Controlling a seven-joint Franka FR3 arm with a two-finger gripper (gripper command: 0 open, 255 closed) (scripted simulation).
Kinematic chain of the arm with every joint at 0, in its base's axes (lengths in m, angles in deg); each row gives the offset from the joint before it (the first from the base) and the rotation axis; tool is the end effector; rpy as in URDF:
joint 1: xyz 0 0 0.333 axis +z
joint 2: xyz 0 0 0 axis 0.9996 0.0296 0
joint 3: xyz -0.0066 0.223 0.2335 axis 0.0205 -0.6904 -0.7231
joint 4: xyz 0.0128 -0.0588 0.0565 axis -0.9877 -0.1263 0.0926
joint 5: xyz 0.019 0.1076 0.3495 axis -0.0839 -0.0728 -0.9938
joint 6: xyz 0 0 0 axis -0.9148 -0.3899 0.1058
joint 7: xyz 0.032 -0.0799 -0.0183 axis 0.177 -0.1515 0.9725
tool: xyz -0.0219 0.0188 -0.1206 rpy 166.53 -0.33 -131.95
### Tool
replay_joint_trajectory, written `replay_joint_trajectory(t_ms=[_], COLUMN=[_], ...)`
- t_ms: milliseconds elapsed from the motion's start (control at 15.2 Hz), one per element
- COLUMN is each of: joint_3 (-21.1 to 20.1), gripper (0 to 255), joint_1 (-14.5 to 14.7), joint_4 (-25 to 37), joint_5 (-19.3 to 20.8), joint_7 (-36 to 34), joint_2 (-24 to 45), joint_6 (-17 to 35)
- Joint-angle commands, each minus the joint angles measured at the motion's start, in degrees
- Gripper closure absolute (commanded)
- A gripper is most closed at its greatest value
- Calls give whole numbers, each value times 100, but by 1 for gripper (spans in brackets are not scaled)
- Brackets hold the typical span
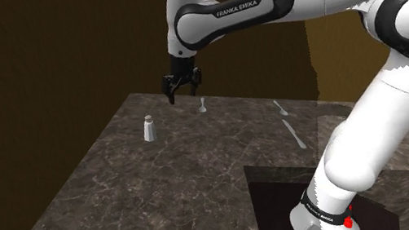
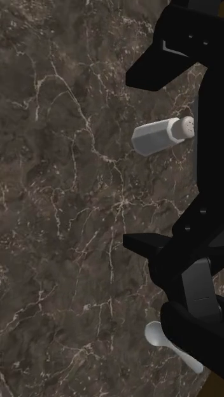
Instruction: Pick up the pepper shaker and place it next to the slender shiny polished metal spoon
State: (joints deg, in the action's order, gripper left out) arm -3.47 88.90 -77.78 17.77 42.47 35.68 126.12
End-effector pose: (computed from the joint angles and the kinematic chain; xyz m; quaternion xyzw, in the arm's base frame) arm 0.4835 0.1016 0.5005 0.9959 -0.0830 0.0278 0.0230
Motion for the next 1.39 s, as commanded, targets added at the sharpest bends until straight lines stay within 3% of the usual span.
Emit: replay_joint_trajectory(t_ms=[0, 462, 858, 1320], joint_3=[-57, -119, -4, 31], gripper=[0, 0, 0, 0], joint_1=[-2, 166, 441, 428], joint_4=[303, 1742, 3423, 3199], joint_5=[130, 629, 959, 1006], joint_7=[-208, -915, -1326, -1366], joint_2=[471, 2170, 3730, 3896], joint_6=[100, 99, -230, 153])
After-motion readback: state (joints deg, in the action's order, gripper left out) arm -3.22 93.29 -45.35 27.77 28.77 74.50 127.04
